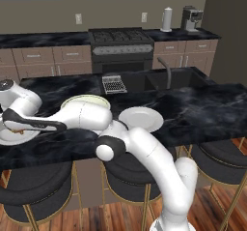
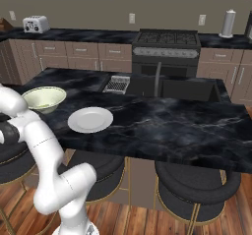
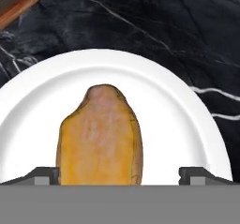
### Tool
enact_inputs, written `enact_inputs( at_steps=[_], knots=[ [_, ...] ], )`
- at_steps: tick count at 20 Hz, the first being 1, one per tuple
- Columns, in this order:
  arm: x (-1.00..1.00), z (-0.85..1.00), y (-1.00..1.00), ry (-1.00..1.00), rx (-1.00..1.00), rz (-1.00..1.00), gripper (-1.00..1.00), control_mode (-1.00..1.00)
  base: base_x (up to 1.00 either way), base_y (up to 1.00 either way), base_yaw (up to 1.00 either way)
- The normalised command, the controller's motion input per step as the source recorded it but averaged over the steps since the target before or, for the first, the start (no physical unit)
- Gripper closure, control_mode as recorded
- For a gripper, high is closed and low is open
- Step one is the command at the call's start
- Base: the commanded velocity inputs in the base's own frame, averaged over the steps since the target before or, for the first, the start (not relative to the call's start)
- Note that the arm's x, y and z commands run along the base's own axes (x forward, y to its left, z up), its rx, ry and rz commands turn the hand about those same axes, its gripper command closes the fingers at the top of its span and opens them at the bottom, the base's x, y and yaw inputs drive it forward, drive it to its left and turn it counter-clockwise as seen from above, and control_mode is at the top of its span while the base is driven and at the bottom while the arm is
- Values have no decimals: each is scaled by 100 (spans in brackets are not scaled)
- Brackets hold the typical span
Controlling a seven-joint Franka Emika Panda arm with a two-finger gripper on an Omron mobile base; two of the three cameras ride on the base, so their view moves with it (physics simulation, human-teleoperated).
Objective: Pick the chicken drumstick and lemon wedge from their plates and place them in the bowl. Then put the bowl in the fridge.
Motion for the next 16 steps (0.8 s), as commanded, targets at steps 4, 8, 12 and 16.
enact_inputs(
  at_steps=[4,8,12,16],
  knots=[
    [13,-7,17,1,3,0,-100,-100,0,0,0],
    [8,-7,18,2,2,0,-100,-100,0,0,0],
    [3,-10,17,6,0,0,-100,-100,0,0,0],
    [3,-13,12,8,2,0,-100,-100,0,0,0]
  ],
)
